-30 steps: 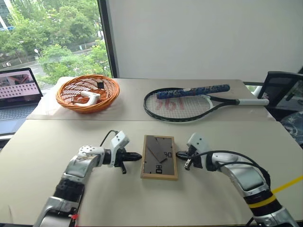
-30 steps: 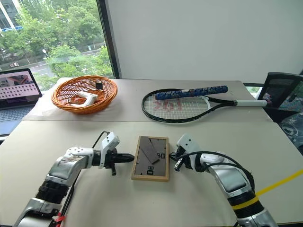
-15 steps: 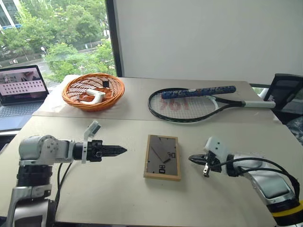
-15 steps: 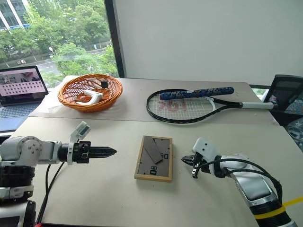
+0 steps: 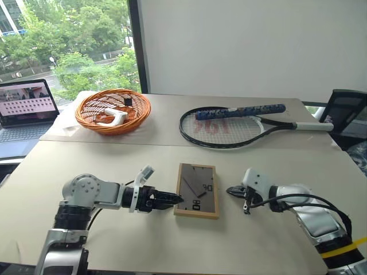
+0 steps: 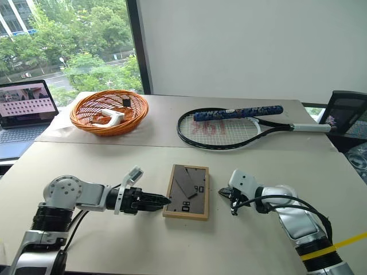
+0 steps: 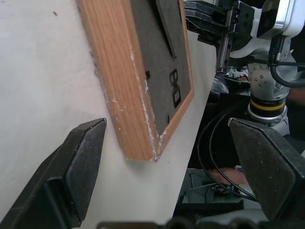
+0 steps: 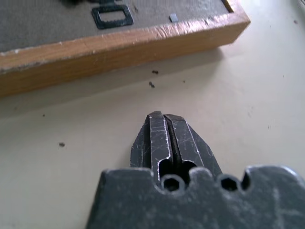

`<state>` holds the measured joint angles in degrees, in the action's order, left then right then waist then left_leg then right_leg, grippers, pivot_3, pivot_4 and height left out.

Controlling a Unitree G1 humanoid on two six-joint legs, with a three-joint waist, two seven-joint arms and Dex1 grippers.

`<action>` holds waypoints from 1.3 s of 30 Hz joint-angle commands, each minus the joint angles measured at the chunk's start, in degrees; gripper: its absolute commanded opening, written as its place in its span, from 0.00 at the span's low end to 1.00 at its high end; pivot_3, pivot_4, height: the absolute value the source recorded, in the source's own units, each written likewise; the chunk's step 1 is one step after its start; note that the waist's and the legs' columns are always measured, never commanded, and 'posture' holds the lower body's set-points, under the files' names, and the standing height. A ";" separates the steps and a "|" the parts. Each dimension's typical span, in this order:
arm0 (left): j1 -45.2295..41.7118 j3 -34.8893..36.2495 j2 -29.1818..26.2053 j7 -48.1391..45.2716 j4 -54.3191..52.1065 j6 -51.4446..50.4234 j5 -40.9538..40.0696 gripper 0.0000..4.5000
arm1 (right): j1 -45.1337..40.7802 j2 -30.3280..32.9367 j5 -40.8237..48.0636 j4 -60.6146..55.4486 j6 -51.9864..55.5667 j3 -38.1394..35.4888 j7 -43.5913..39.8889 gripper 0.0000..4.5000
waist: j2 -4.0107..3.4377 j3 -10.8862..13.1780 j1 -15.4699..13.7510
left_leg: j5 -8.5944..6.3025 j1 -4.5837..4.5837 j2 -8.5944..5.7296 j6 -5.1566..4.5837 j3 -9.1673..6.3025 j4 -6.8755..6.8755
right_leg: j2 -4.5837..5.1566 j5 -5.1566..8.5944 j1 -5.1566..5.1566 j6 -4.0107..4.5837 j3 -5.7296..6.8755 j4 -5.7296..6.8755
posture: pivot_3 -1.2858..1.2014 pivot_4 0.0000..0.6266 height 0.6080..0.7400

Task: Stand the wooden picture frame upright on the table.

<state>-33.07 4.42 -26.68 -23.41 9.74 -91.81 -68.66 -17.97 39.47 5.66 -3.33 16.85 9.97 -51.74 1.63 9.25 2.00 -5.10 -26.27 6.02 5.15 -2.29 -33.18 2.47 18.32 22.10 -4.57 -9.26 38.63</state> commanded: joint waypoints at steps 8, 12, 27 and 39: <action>-0.75 6.36 10.41 10.24 4.18 -0.69 -3.04 0.99 | -0.16 -2.81 -0.55 -2.07 0.23 1.16 0.34 0.00 | -0.03 -0.03 -1.17 | 0.01 0.00 -0.06 0.02 -0.05 -0.11 | 0.04 -0.02 -0.05 -0.04 0.03 0.00 | 0.52 0.24 0.86; -0.24 8.37 11.76 13.00 3.80 -0.69 -5.36 0.99 | 0.19 -3.09 -0.93 -2.22 0.54 1.47 0.49 0.00 | -0.03 -0.03 -1.14 | 0.02 0.00 -0.06 0.03 -0.07 -0.11 | 0.04 -0.02 -0.06 -0.04 0.04 0.00 | 0.52 0.24 0.86; -0.75 10.48 11.67 14.79 2.91 -0.64 -9.25 0.25 | -1.06 -3.37 -1.18 -2.94 1.95 0.99 0.43 0.00 | -0.03 -0.03 -0.97 | 0.03 -0.01 -0.06 0.05 -0.12 -0.03 | 0.04 -0.03 -0.01 -0.02 0.07 -0.02 | 0.52 0.24 0.86; -6.85 9.33 -0.38 5.99 8.86 -0.69 -14.34 0.25 | -7.61 3.27 26.56 -12.70 26.99 -20.73 -4.69 0.17 | 0.01 0.04 -1.01 | 0.06 -0.10 -0.08 0.11 -0.14 0.14 | 0.06 -0.03 0.07 -0.01 0.11 -0.12 | 0.52 0.24 0.86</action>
<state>-38.34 14.71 -26.71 -14.25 19.16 -92.32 -80.61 -23.02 42.22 24.63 -12.16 38.42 -6.87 -54.99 1.64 9.29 0.99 -5.03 -26.37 5.94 5.26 -2.44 -32.99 2.52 18.30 22.18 -4.58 -9.15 38.49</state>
